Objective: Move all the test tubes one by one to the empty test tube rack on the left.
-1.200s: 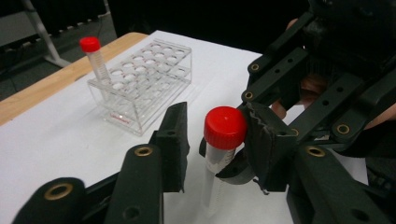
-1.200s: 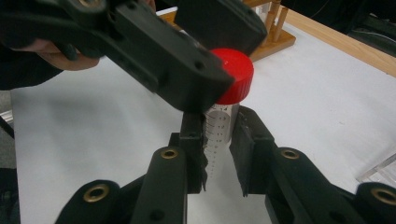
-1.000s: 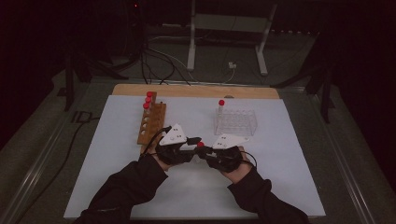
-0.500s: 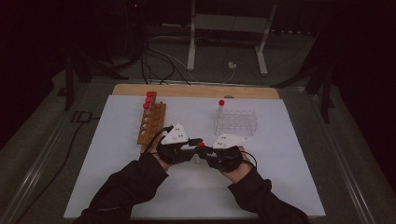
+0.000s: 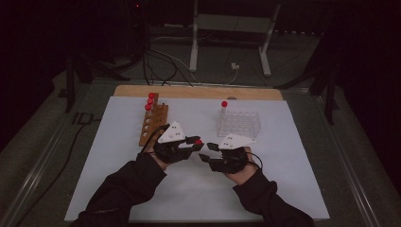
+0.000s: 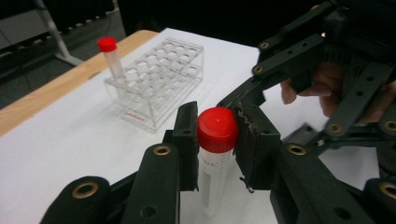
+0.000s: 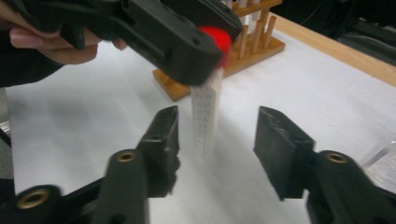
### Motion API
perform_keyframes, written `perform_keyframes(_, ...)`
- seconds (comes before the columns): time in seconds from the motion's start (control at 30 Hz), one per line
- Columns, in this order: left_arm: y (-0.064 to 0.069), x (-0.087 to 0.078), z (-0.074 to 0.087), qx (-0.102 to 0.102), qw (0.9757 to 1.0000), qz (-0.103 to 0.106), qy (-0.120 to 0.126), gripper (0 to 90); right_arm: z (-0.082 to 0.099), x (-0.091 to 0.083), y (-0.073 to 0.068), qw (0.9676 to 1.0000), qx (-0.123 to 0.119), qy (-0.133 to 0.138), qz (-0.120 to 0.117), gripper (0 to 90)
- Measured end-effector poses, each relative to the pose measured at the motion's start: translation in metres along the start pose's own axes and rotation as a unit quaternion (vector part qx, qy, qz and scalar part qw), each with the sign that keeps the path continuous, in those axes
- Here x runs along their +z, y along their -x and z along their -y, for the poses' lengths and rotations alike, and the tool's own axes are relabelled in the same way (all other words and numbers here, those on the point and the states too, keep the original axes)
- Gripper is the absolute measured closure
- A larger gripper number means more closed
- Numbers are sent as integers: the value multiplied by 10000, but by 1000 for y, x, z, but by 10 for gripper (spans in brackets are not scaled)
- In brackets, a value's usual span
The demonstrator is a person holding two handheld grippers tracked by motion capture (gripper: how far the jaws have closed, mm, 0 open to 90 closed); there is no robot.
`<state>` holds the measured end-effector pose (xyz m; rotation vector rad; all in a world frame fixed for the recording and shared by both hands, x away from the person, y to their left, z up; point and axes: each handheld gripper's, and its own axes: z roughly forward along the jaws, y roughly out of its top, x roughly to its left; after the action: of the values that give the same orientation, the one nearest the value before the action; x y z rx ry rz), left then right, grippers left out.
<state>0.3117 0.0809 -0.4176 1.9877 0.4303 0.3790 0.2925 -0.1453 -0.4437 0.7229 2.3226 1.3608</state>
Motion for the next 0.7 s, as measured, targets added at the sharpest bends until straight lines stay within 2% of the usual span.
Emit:
perform_keyframes(0.17,-8,-9,-1,-38,9999,-150,19,721,-1,-5,2,9999,67,140,32,361)
perform_keyframes(0.33,-16,-20,-3,-92,9994,-319,54,721,-2,-8,3,9997,105,191,137,191)
perform_keyframes(0.53,-27,-32,-6,-125,9986,-519,54,721,-2,-10,6,9992,202,184,278,96)
perform_keyframes(0.7,-38,-41,-7,-197,9972,-719,90,721,-3,-11,8,9990,280,228,258,23)
